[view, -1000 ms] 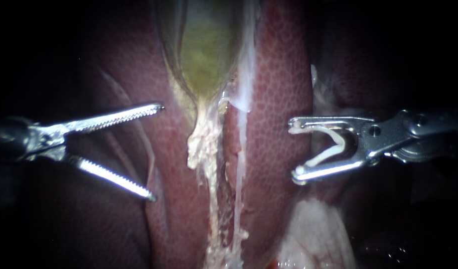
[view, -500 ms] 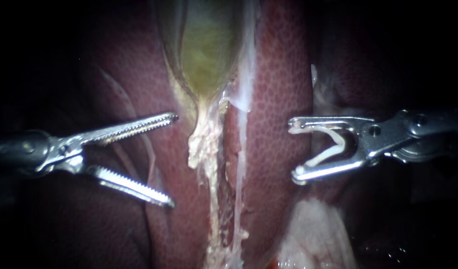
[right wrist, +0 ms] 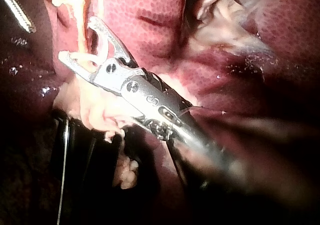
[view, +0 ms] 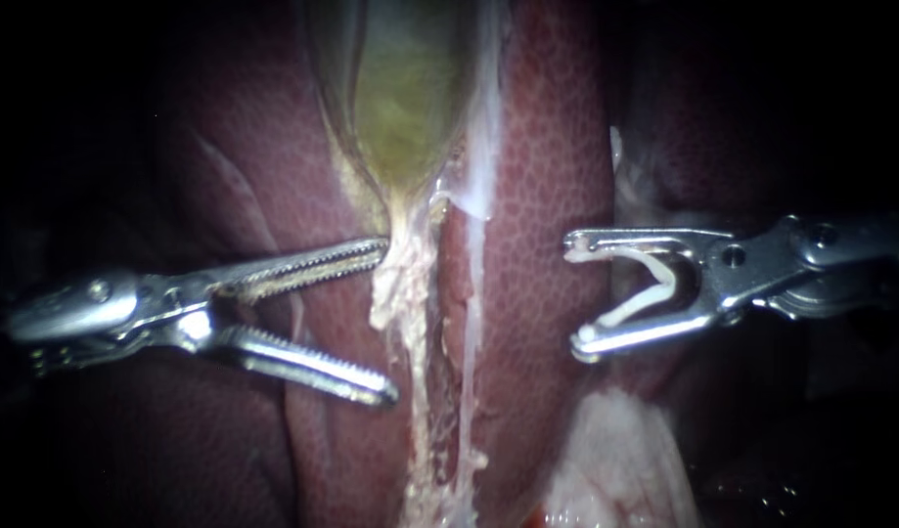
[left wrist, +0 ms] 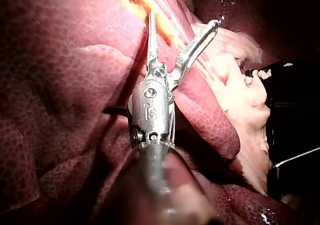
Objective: Grabbing gallbladder
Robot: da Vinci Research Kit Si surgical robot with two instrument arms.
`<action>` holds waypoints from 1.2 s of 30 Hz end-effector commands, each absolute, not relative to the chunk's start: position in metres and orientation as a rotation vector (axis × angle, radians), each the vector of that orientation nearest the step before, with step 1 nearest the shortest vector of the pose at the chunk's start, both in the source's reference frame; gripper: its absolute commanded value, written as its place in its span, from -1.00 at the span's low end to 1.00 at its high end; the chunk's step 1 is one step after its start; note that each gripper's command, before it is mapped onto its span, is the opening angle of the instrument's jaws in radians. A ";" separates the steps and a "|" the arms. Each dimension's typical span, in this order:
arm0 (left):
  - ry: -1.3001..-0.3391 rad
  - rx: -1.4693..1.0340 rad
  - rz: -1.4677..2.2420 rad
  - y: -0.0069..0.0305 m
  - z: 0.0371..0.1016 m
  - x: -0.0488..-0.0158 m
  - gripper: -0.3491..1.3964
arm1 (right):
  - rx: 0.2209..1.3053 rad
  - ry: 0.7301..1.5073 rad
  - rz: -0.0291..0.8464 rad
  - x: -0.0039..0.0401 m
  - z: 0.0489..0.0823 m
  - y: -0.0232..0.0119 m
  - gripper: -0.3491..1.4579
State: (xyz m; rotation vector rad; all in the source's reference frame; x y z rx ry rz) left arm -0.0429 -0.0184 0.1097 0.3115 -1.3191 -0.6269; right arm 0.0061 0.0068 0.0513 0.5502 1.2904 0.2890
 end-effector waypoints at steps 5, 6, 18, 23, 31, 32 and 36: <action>-1.306 0.304 -0.679 -0.0181 0.1106 -0.0429 0.04 | 0.550 1.290 0.290 0.0062 0.0512 0.0069 0.05; -1.306 0.305 -0.694 -0.0180 0.1108 -0.0429 0.00 | 0.550 1.290 0.290 0.0062 0.0512 0.0069 0.05; -1.235 0.310 -0.734 -0.0177 0.1127 -0.0407 -1.00 | 0.552 1.290 0.290 0.0062 0.0509 0.0070 0.05; -1.213 0.334 -0.756 -0.0181 0.1120 -0.0400 -1.00 | 0.552 1.290 0.290 0.0062 0.0509 0.0070 0.05; -1.206 0.345 -0.774 -0.0170 0.1075 -0.0376 -1.00 | 0.551 1.290 0.290 0.0062 0.0510 0.0070 0.05; -1.208 0.346 -0.777 -0.0168 0.1071 -0.0373 -1.00 | 0.551 1.290 0.291 0.0062 0.0510 0.0070 0.05; -1.217 0.350 -0.794 -0.0164 0.1053 -0.0365 -1.00 | 0.551 1.290 0.291 0.0062 0.0510 0.0070 0.05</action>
